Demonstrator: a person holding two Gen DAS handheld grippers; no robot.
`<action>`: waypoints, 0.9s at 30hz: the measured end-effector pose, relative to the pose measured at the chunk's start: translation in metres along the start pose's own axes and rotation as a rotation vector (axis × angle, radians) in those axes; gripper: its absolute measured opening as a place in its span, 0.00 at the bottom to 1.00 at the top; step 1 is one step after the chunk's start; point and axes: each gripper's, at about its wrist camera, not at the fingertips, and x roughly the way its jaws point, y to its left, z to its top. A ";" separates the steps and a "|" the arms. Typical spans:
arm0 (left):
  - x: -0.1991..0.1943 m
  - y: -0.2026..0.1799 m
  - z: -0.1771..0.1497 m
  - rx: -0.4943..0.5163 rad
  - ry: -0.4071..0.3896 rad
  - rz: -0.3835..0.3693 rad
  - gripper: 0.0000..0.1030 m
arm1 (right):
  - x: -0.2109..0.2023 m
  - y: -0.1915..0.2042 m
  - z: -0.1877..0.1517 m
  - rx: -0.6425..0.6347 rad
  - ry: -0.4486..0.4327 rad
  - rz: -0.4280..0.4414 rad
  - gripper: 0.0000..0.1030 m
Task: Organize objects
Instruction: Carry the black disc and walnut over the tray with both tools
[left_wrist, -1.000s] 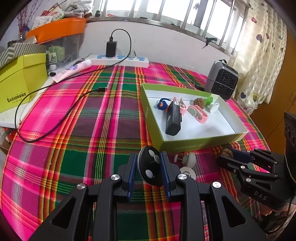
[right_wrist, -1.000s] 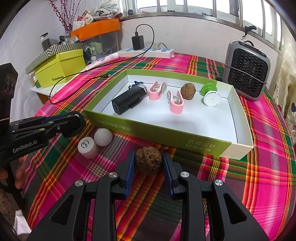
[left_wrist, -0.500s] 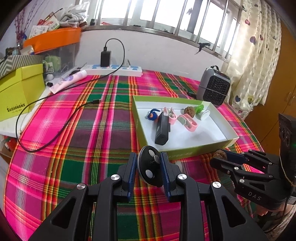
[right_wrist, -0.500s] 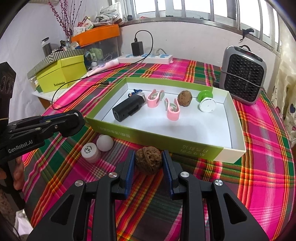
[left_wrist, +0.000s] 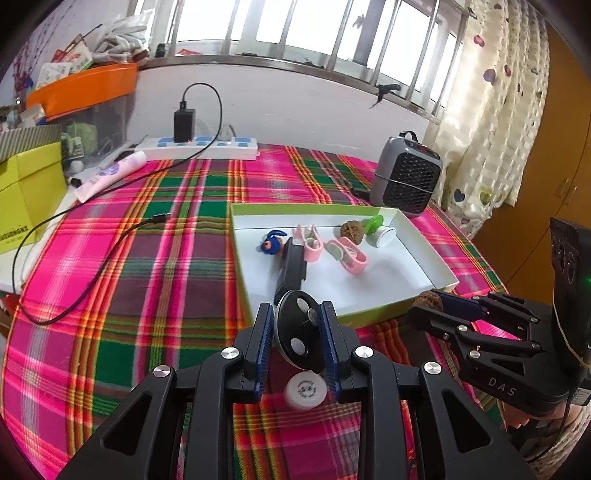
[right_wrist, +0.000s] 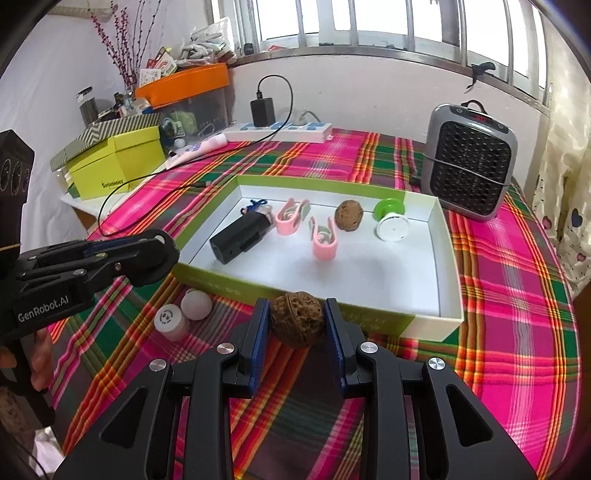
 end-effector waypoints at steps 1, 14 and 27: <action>0.002 -0.002 0.001 0.001 0.003 -0.003 0.23 | 0.000 -0.002 0.001 0.002 -0.001 -0.004 0.29; 0.024 -0.016 0.015 0.022 0.021 -0.024 0.23 | 0.009 -0.024 0.017 0.019 -0.007 -0.034 0.29; 0.054 -0.022 0.027 0.039 0.055 -0.034 0.23 | 0.028 -0.044 0.032 0.026 0.011 -0.052 0.29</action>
